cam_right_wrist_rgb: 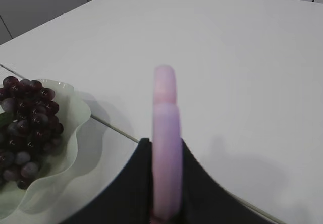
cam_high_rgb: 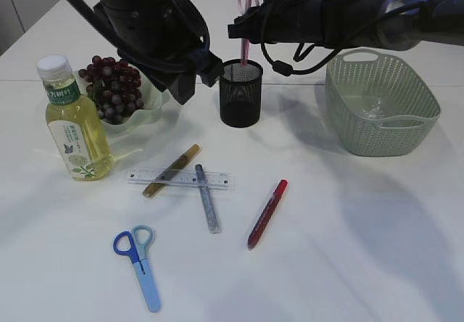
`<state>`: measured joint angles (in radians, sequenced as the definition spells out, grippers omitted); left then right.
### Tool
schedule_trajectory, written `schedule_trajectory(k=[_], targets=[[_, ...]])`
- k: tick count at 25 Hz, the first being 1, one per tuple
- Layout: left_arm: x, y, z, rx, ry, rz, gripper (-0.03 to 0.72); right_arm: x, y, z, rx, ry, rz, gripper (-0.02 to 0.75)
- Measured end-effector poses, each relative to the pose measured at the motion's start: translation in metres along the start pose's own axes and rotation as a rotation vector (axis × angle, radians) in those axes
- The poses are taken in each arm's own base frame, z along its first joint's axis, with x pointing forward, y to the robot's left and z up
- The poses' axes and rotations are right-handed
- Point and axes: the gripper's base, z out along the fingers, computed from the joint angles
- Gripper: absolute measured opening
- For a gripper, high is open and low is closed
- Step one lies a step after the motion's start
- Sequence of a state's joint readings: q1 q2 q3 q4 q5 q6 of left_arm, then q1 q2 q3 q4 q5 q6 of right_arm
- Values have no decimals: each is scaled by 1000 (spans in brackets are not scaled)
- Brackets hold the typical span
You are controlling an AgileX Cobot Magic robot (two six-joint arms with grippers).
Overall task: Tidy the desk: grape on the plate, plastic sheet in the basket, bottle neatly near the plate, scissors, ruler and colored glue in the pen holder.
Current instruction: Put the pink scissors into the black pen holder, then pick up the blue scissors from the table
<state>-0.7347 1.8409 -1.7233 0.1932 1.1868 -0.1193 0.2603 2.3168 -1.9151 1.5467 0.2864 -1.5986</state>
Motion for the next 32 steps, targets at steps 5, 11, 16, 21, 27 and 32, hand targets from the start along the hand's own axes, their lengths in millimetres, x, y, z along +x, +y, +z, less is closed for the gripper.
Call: schedule_trajectory(k=[5, 11, 16, 21, 27, 32], targets=[[0, 0, 0, 0, 0, 0, 239, 0, 0, 0, 3, -1, 0, 99], [0, 0, 0, 0, 2, 0, 239, 0, 0, 0, 3, -1, 1, 108], [0, 0, 0, 0, 4, 0, 239, 0, 0, 0, 3, -1, 2, 113], [0, 0, 0, 0, 4, 0, 239, 0, 0, 0, 1, -1, 2, 115], [0, 0, 0, 0, 4, 0, 239, 0, 5, 0, -57, -2, 24, 123], [0, 0, 0, 0, 4, 0, 239, -5, 14, -7, -143, 47, 20, 127]])
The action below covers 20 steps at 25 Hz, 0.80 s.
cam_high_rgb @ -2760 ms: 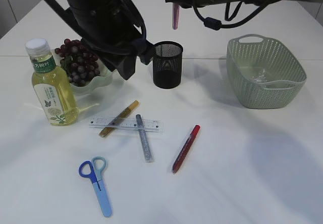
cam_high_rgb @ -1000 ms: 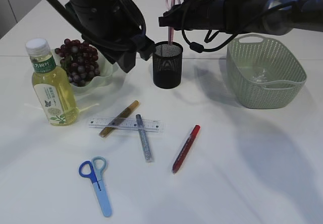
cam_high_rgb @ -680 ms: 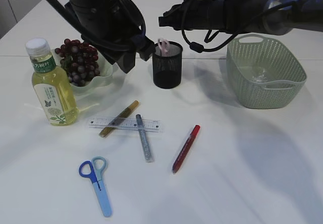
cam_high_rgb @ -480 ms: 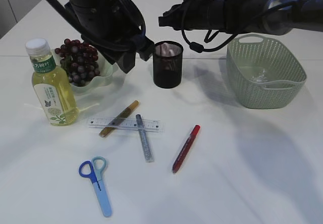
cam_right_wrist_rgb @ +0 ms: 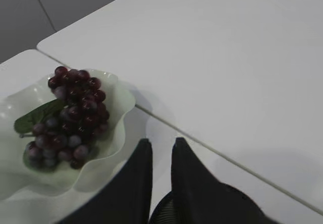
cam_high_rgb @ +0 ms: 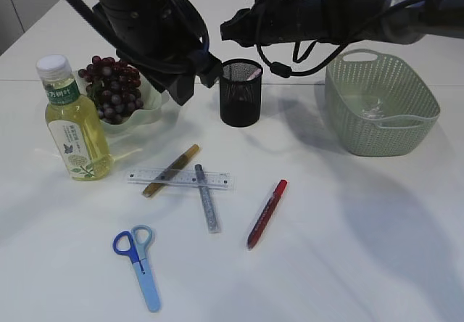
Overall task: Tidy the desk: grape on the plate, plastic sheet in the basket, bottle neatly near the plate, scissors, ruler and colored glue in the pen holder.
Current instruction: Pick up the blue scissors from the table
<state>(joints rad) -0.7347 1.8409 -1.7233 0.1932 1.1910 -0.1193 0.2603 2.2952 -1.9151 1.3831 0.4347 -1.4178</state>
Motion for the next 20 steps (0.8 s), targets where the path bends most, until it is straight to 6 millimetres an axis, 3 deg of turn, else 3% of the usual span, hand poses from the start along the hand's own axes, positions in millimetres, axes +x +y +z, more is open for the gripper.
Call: schedule_trajectory(k=[6, 12, 15, 20], targets=[[1, 0, 0, -1, 6, 0, 239, -15, 14, -29, -111, 191, -32, 132], [3, 0, 0, -2, 34, -1, 240, -8, 21, -71, -181, 593, 90, 132], [4, -1, 0, 15, 45, -39, 240, -6, 22, -90, -129, 760, 150, 132], [5, -8, -1, 81, 62, -176, 240, -14, 14, -110, 103, 834, 251, 133]])
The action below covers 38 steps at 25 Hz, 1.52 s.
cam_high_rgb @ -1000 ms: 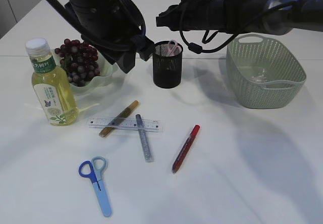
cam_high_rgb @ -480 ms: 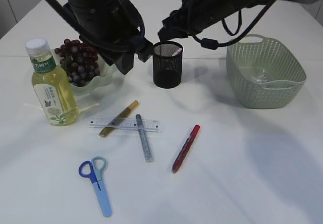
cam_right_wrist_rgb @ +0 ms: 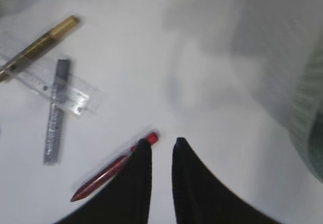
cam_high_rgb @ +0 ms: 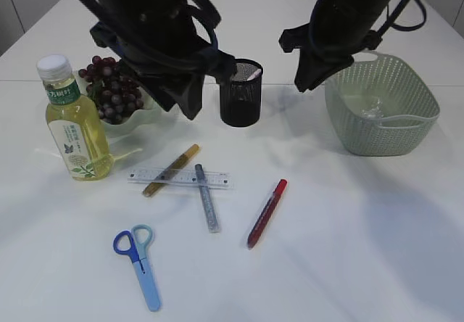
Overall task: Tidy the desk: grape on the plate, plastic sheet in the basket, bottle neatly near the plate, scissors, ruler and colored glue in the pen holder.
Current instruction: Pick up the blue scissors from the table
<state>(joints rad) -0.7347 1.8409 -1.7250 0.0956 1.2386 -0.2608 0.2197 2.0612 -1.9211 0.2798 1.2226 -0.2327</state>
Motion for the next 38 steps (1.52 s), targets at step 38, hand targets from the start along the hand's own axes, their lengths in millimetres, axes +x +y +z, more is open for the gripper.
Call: schedule_trajectory(k=[38], targets=[[147, -16, 22, 80, 91, -819, 241, 82, 26, -73, 44, 22, 163, 253]])
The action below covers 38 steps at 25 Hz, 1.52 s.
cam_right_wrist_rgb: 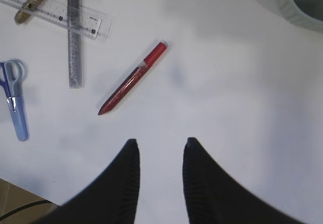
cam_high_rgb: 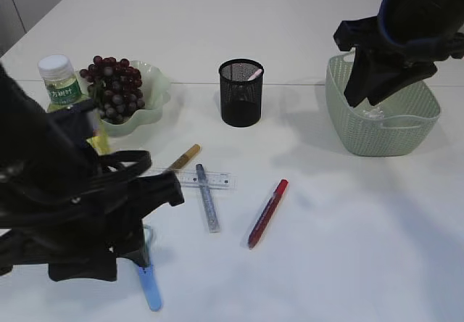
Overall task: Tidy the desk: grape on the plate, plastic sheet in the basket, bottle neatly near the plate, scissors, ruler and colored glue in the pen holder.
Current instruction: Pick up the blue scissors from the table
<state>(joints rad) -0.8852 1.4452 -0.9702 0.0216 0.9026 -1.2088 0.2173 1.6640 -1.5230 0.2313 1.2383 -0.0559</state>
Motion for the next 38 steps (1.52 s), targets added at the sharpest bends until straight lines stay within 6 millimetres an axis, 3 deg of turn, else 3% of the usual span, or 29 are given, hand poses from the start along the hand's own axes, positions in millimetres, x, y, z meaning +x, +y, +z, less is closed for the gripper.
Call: schedule_trajectory(k=[8, 11, 26, 31, 38], targets=[[-3, -5, 67, -182, 28, -138, 241, 0, 0, 0, 0, 0, -9, 253], [-5, -4, 81, -227, 11, -134, 241, 0, 0, 0, 0, 0, -9, 253], [-42, 2, 86, -149, -82, -201, 265, 0, 0, 0, 3, 0, -15, 254], [-44, 5, 98, -177, -66, -205, 316, 0, 0, 0, 4, 0, -15, 255], [-40, 5, 112, -201, -19, -174, 323, 0, -1, 0, 6, 0, -17, 255]])
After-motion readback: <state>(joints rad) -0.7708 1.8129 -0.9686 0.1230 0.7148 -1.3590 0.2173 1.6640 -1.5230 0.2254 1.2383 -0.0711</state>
